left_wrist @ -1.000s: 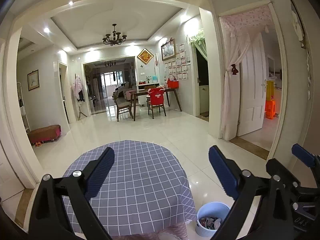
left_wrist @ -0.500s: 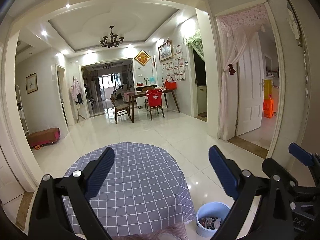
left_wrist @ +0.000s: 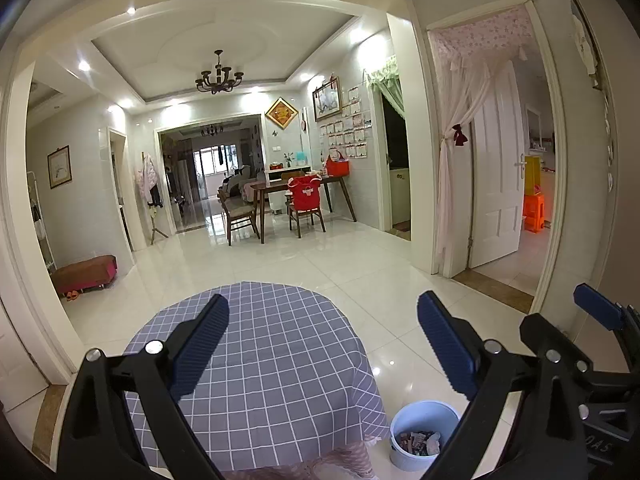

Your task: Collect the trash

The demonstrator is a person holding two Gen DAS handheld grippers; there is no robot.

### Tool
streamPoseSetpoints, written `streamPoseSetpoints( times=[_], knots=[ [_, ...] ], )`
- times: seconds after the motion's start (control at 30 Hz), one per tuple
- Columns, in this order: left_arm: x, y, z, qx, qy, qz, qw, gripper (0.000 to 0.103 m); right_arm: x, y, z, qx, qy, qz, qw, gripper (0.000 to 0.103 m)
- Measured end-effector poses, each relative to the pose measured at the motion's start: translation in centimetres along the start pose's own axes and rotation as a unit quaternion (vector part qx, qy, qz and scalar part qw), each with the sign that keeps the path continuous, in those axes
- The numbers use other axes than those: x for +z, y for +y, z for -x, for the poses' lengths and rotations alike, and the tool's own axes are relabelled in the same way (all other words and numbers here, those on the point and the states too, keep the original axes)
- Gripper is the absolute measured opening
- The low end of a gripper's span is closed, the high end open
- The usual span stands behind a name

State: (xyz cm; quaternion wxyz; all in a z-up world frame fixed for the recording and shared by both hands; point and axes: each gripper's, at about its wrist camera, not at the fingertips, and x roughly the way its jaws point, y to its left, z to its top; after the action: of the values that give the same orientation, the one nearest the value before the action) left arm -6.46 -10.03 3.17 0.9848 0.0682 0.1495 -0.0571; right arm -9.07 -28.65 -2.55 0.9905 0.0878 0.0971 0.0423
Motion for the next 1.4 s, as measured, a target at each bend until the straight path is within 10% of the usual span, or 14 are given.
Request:
streamPoseSetpoints(
  times=[1.4],
  knots=[
    [0.0, 0.1, -0.1, 0.0, -0.002, 0.001, 1.0, 0.093, -1.2, 0.7, -0.5, 0.01, 0.005, -0.012, 1.0, 0.093]
  ],
)
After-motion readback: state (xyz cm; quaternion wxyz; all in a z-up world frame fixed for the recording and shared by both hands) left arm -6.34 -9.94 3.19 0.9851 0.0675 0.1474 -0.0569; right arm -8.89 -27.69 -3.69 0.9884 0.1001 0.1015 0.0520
